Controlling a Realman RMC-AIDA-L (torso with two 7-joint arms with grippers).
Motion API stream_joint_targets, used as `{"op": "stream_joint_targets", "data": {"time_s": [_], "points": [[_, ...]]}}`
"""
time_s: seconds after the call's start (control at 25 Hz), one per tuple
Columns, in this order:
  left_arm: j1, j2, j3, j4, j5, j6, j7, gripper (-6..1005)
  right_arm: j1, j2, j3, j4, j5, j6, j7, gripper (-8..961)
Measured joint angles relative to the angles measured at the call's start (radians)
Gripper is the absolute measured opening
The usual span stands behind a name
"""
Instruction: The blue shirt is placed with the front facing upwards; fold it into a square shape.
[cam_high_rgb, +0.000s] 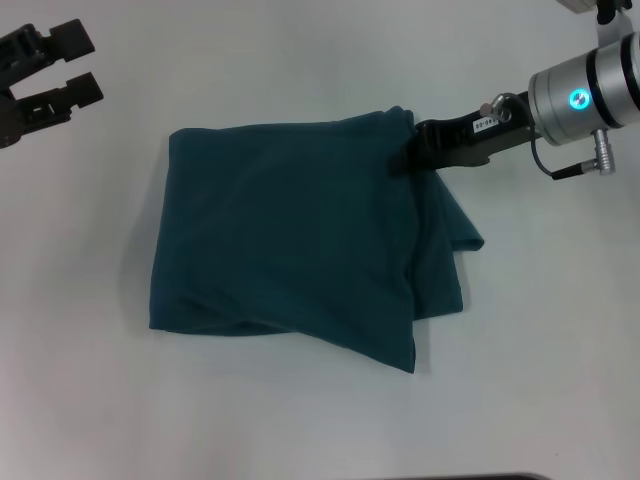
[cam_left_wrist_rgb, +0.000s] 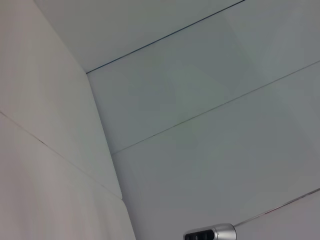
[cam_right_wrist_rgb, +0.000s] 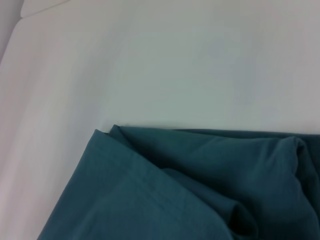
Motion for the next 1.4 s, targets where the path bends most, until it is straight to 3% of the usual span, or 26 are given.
{"op": "stream_joint_targets", "data": {"time_s": [0.28, 0.76, 1.4], "points": [[0.006, 0.000, -0.008, 0.000, 0.000, 0.000, -0.001, 931, -0.008, -0.016, 0.021, -0.037, 0.004, -0.062, 0.017, 24], [0.011, 0.003, -0.011, 0.000, 0.000, 0.000, -0.003, 931, -0.010, -0.041, 0.116, -0.194, 0.006, -0.192, 0.054, 36], [0.023, 0.003, -0.011, 0.000, 0.000, 0.001, 0.000, 930, 0.027, -0.053, 0.017, -0.196, -0.005, -0.058, 0.066, 70]]}}
